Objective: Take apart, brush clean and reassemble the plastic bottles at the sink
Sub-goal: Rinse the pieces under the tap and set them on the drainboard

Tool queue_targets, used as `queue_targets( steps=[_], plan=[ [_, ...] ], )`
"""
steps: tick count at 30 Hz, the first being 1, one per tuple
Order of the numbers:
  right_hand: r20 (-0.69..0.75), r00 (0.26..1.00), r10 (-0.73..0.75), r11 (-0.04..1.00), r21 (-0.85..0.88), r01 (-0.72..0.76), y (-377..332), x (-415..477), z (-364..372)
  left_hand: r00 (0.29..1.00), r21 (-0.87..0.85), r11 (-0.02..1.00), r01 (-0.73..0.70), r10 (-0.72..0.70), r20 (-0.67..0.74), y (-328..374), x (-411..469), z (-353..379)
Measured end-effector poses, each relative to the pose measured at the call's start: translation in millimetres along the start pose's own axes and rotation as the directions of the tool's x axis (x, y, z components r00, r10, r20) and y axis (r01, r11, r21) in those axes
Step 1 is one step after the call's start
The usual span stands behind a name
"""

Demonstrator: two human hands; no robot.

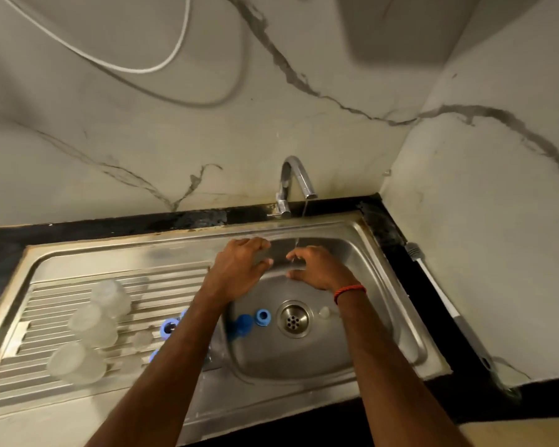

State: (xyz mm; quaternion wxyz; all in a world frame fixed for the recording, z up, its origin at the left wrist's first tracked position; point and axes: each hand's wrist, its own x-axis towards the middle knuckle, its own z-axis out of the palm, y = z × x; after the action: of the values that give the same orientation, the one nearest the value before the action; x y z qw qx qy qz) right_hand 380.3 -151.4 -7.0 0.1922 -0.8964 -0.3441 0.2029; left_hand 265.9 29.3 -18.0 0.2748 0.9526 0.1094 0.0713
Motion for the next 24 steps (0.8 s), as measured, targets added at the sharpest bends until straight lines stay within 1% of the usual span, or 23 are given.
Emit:
queue_targets(
  steps=[3,7,13,16,19,22,24],
  plan=[
    [0.033,0.999,0.019,1.000,0.021,-0.019,25.6,2.5,6.5,1.000,0.035,0.999,0.018,-0.018,0.016,11.0,6.4,21.5],
    [0.104,0.993,0.057,0.997,0.051,-0.062,59.4,9.5,15.8,0.998,0.021,1.000,0.005,-0.006,0.056,25.6,18.6,48.0],
    [0.180,0.978,0.101,0.994,0.017,-0.106,103.7,27.1,36.9,0.991,0.019,0.999,0.031,-0.033,0.129,31.8,30.1,77.5],
    [0.202,0.969,0.145,0.988,0.014,-0.151,120.1,38.0,53.1,0.986,0.021,0.999,0.043,-0.046,0.163,29.7,35.6,85.2],
    [0.259,0.946,0.196,0.980,-0.043,-0.192,133.3,46.8,73.4,0.979,0.038,0.997,0.069,-0.075,0.188,27.5,39.4,90.4],
    [0.345,0.907,0.243,0.970,-0.109,-0.218,144.1,54.1,93.6,0.977,0.013,0.992,0.123,-0.123,0.176,19.6,42.4,97.8],
    [0.372,0.890,0.262,0.964,-0.133,-0.229,152.4,56.8,105.8,0.973,-0.001,0.988,0.151,-0.149,0.174,13.5,43.6,100.8]
  ],
)
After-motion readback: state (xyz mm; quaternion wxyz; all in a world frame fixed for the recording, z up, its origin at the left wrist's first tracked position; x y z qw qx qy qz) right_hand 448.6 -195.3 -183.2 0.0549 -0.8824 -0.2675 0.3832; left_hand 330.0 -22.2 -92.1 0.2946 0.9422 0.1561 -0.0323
